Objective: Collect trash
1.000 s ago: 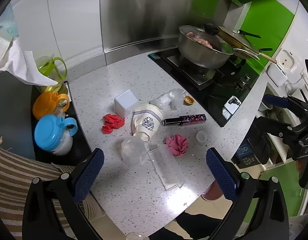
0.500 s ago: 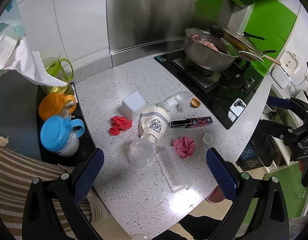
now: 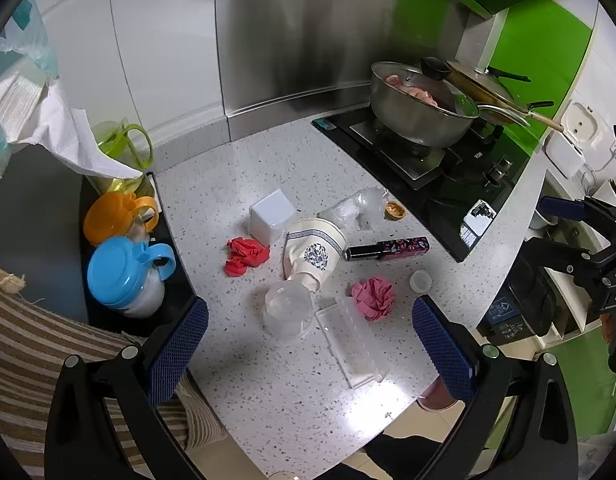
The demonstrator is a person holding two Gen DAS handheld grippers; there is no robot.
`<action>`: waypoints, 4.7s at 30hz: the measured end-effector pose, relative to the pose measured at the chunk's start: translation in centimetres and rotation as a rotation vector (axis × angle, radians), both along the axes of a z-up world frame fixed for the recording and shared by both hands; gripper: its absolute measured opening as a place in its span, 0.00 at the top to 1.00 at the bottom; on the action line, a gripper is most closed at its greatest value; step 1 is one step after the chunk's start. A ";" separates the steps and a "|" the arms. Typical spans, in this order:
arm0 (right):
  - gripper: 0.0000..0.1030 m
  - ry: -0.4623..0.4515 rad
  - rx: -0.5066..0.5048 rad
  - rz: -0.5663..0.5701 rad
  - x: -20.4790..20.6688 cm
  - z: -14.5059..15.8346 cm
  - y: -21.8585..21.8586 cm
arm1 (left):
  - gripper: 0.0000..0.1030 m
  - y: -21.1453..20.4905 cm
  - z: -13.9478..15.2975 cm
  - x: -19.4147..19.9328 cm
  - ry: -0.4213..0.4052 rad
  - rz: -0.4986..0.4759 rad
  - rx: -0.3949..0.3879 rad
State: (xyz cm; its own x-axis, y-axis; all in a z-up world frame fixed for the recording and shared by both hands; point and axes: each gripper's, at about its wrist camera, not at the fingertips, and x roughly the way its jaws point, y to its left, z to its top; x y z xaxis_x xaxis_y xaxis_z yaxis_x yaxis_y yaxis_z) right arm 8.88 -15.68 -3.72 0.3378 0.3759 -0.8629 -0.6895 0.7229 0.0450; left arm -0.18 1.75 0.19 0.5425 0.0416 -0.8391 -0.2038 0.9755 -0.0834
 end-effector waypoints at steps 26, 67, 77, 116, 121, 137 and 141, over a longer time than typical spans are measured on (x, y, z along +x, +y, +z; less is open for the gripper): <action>0.03 0.002 -0.001 0.000 0.0 -0.3 -0.1 | 0.05 0.1 -0.1 -0.2 -0.005 0.005 -0.013; 0.03 0.097 -0.090 -0.015 2.9 -4.5 -3.0 | 0.69 -3.0 -15.9 4.5 0.276 0.075 -0.468; 0.03 0.107 -0.089 -0.005 3.2 -5.0 -2.8 | 0.93 -3.5 -15.1 4.3 0.244 0.035 -0.444; 0.60 0.198 -0.329 0.141 4.6 -17.9 4.5 | 0.93 -1.1 -6.4 2.3 0.072 0.032 -0.251; 0.69 0.199 -0.327 0.148 4.7 -18.2 4.8 | 0.93 -0.8 -6.7 2.1 0.076 0.039 -0.255; 0.69 0.077 -0.058 0.026 1.1 -6.0 2.5 | 0.93 -0.3 -2.5 1.9 0.007 -0.090 -0.164; 0.69 0.019 0.015 -0.060 -1.0 -2.4 1.2 | 0.93 -1.2 -0.8 2.3 -0.023 -0.192 -0.124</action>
